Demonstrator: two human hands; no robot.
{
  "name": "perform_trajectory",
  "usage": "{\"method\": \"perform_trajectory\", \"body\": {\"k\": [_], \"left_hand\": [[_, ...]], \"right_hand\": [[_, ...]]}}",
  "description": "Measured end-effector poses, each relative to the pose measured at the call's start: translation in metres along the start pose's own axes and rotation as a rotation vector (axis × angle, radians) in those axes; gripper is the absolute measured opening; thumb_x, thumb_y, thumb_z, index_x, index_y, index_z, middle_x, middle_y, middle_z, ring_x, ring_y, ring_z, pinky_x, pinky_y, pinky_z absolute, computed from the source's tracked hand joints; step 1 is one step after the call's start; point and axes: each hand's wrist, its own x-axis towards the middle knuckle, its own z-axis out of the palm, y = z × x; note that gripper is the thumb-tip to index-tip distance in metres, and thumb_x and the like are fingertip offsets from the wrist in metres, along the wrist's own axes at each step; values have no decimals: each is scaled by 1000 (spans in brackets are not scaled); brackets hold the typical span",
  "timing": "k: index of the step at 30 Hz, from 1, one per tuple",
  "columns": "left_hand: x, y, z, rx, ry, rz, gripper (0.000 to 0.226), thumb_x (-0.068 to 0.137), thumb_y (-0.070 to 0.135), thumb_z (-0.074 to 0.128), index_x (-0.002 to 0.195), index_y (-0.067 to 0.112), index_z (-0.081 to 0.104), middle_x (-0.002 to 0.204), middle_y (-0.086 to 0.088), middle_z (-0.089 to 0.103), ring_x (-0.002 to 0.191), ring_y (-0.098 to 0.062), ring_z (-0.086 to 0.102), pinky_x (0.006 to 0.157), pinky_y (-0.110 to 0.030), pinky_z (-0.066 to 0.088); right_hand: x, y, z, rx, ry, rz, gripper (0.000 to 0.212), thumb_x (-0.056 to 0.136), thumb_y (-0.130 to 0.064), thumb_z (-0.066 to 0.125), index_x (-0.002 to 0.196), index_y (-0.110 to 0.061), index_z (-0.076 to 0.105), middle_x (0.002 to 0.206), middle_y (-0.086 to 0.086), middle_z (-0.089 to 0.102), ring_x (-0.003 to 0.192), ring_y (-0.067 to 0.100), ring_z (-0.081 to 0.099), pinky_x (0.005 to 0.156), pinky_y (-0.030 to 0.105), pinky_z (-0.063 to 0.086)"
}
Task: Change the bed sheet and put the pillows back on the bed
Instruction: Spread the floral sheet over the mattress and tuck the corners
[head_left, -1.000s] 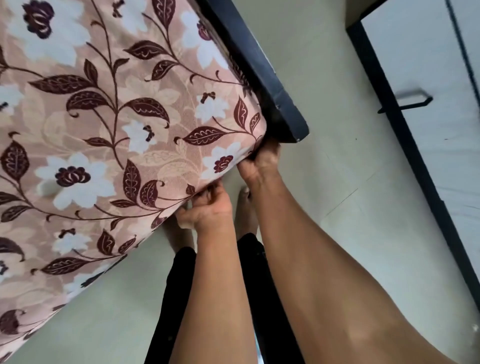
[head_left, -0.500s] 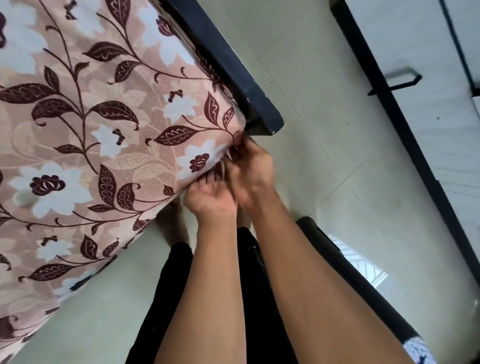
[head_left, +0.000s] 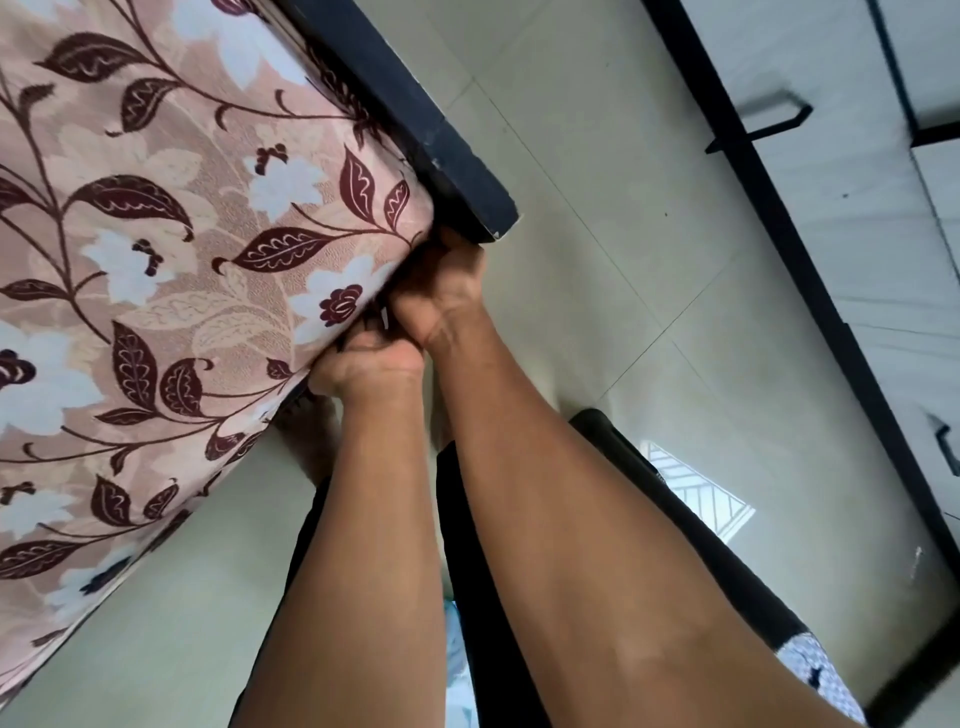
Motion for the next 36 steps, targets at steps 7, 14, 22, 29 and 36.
{"method": "perform_trajectory", "body": {"k": [7, 14, 22, 29, 36], "left_hand": [[-15, -1, -9, 140, -114, 32, 50, 99, 29, 24, 87, -1, 63, 87, -23, 69, 90, -34, 65, 111, -46, 41], [-21, 9, -15, 539, 100, 16, 45, 101, 35, 30, 97, 3, 60, 97, -15, 69, 79, -27, 69, 99, -42, 53], [-24, 23, -48, 938, 45, 30, 41, 102, 7, 34, 132, 10, 62, 121, -7, 70, 100, -20, 69, 73, -28, 53], [-26, 39, -32, 1228, -105, 9, 33, 104, 23, 43, 133, 17, 58, 131, -2, 64, 111, -19, 63, 82, -36, 51], [-76, 67, -17, 1741, -199, 17, 15, 103, 21, 47, 106, 20, 61, 105, -3, 64, 81, -16, 59, 68, -28, 43]], "right_hand": [[7, -3, -11, 75, 8, 13, 36, 99, -25, 40, 123, -12, 64, 130, 18, 65, 117, 32, 58, 110, 42, 42], [-7, 2, -17, -198, 372, -225, 11, 94, -10, 63, 103, -9, 70, 83, 7, 68, 69, 18, 60, 64, 28, 51], [-35, 15, -24, -214, 374, -159, 25, 102, -16, 46, 102, -11, 70, 101, 9, 73, 87, 20, 66, 83, 33, 52], [-32, -4, -3, -427, 248, -61, 33, 107, -31, 41, 116, -14, 68, 113, 8, 71, 99, 24, 64, 99, 45, 52], [-84, -9, 2, -760, 449, -13, 22, 103, -35, 52, 92, -17, 57, 118, 7, 65, 108, 28, 63, 95, 43, 50]]}}
